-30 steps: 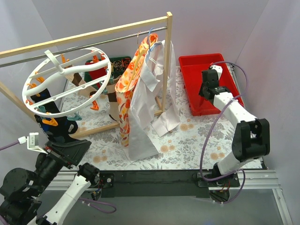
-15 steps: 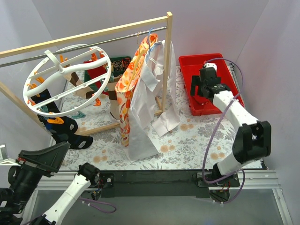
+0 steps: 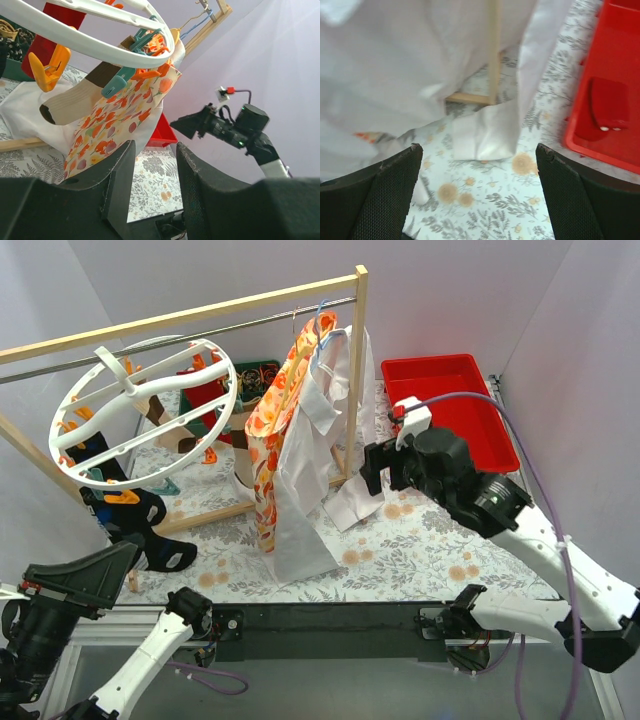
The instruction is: Remove the socks clipped to the hanger
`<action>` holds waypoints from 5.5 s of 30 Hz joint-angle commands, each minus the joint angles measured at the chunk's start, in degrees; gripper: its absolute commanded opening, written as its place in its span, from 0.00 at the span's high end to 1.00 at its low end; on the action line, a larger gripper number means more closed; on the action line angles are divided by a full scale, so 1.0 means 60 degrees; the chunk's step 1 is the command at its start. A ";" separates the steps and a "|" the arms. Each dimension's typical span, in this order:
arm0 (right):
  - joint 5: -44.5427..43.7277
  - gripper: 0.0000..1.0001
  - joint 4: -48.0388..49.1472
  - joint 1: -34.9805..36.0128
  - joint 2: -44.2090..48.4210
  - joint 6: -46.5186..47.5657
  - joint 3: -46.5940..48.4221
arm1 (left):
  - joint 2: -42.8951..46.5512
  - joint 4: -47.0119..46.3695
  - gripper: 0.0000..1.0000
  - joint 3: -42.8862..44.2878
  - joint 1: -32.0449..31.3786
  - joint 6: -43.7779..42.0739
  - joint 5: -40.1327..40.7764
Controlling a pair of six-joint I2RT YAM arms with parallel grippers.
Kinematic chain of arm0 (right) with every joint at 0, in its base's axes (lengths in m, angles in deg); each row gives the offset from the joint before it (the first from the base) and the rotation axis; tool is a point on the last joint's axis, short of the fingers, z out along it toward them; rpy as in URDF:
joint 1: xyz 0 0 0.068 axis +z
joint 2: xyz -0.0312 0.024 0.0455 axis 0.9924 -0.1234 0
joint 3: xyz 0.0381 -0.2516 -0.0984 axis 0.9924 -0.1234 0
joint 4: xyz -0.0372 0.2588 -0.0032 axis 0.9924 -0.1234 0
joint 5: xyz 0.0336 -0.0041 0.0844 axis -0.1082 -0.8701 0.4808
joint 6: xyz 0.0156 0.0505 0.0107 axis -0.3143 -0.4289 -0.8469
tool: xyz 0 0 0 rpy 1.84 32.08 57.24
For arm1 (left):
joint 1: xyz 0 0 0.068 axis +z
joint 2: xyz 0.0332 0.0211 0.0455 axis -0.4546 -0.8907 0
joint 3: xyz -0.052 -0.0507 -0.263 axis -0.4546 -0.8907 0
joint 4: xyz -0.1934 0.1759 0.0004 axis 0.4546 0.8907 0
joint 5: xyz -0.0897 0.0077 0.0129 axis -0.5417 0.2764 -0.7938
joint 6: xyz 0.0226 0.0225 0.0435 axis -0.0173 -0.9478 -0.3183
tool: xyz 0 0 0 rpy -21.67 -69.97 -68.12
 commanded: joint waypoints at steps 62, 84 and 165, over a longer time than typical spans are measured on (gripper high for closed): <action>-0.2870 0.12 1.1030 0.7392 -1.2917 0.2328 0.8144 | 0.0062 0.1389 0.69 0.1512 -0.0133 0.0732 0.0526; -0.1419 0.99 1.2541 0.7231 -1.3082 0.2475 0.8075 | -0.0041 0.1844 0.70 0.1923 -0.0133 0.0923 0.0467; 1.0052 0.99 0.9685 0.5239 -0.4275 -0.0528 0.0277 | 0.1717 -0.3459 0.69 -0.5446 -0.0118 0.3017 -0.2858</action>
